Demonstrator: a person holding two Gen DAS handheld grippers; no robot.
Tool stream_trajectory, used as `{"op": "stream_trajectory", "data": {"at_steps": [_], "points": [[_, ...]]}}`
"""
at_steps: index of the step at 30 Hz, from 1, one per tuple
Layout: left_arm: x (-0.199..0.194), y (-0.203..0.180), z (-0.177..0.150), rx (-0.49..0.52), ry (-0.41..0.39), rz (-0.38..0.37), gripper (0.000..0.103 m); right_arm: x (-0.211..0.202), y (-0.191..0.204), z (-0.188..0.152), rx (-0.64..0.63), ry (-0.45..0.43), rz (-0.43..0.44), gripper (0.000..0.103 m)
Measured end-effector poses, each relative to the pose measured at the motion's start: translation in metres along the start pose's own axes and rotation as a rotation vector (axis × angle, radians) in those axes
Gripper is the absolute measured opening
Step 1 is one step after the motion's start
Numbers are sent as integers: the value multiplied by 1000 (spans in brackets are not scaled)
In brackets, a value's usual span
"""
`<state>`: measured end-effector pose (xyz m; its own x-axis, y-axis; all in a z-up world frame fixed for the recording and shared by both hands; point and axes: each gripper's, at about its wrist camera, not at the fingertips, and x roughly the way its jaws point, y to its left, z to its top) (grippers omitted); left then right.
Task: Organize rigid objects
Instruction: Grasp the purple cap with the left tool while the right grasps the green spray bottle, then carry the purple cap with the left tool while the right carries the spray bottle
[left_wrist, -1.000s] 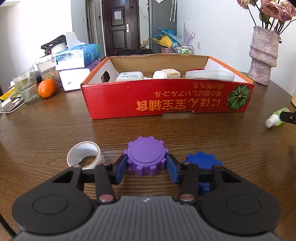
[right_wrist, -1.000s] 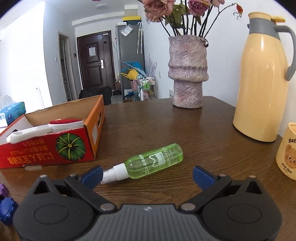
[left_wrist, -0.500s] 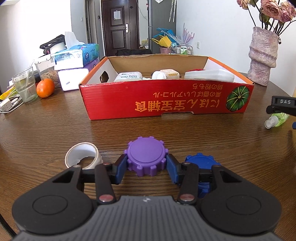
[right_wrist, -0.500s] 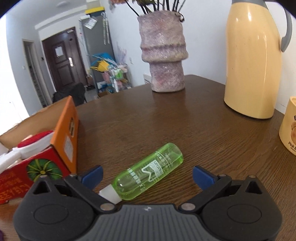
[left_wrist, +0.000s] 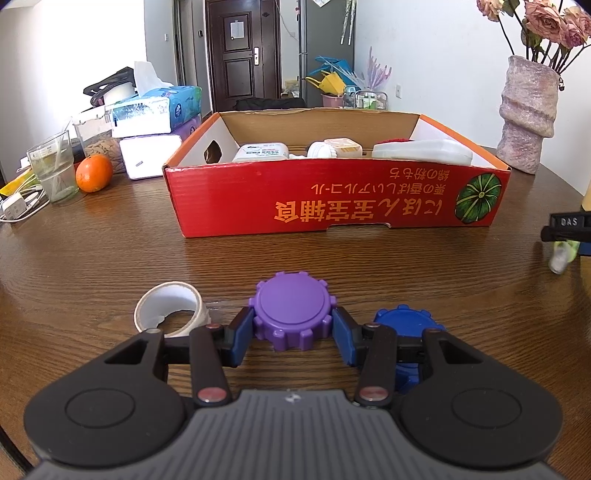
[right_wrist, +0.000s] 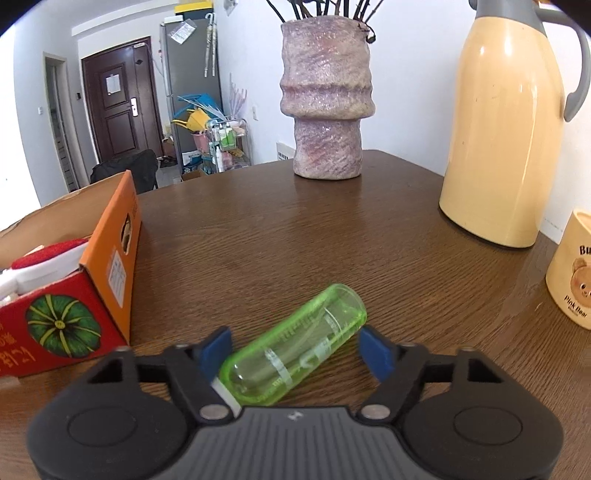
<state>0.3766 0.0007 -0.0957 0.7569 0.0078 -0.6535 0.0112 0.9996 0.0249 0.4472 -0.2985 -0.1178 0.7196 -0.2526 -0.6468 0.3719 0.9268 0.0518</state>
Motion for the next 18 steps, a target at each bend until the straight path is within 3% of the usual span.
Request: {"op": "stream_trajectory", "data": {"at_steps": [6, 18], "points": [[0, 1, 0, -1, 0, -1, 47, -7, -9, -4, -28, -21, 10, 32], [-3, 4, 0, -9, -6, -3, 47, -33, -16, -19, -35, -71, 75, 30]]}}
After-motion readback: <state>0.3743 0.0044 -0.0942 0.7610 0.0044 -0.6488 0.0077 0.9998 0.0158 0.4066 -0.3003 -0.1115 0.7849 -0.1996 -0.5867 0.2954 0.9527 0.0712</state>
